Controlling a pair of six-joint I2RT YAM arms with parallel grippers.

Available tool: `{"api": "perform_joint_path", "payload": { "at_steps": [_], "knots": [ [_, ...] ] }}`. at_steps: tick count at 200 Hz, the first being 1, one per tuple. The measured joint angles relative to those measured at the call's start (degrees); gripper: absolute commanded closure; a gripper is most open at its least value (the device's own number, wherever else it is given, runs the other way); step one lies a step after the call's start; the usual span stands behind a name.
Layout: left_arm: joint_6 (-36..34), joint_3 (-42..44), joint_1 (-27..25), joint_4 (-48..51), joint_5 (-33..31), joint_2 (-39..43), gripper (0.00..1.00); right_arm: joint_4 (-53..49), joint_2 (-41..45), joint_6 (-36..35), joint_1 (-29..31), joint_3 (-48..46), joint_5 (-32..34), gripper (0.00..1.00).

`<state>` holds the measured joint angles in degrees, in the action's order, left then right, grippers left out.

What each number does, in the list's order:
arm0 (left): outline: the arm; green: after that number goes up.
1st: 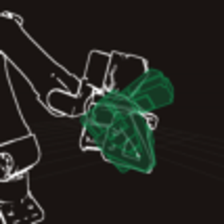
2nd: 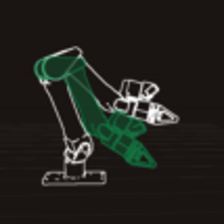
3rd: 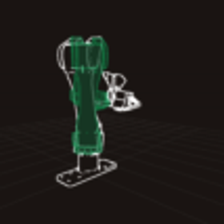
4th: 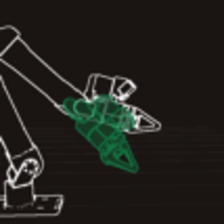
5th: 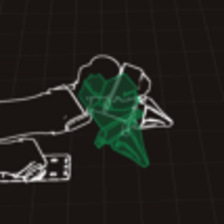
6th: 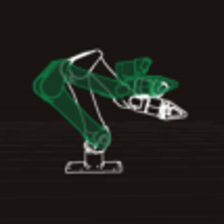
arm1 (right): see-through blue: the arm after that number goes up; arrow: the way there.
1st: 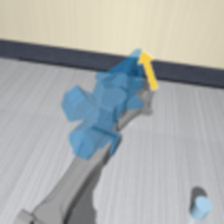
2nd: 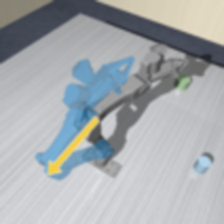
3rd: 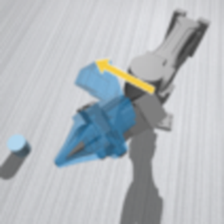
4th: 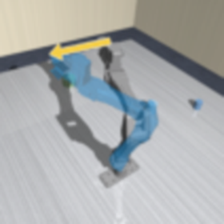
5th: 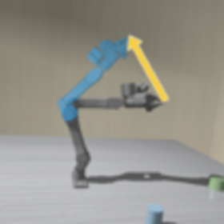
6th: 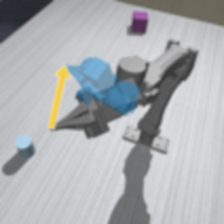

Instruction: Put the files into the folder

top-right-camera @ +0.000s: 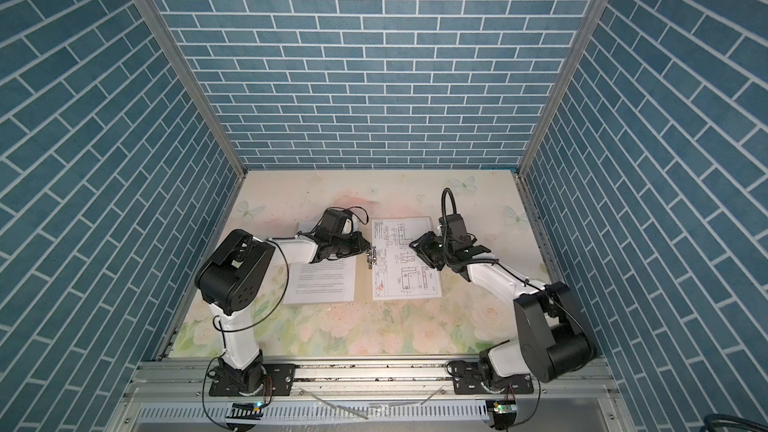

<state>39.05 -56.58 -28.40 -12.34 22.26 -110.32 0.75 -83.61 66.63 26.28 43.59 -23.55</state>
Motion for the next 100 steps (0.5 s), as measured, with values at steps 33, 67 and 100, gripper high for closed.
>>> {"api": "perform_joint_path", "payload": {
  "at_steps": [33,67,100],
  "knots": [
    [3.26,1.92,0.0,-3.82,-0.26,0.0,0.86,3.65,-7.08,4.92,4.13,3.48,-1.01,0.67],
    [6.84,4.37,-0.17,-8.26,-0.63,0.04,0.88,7.37,-10.75,8.92,6.51,6.01,-1.7,0.69],
    [9.51,5.46,-0.83,-10.47,-1.88,0.07,0.88,8.81,-12.5,11.58,8.28,8.0,-2.01,0.73]
  ]
}}
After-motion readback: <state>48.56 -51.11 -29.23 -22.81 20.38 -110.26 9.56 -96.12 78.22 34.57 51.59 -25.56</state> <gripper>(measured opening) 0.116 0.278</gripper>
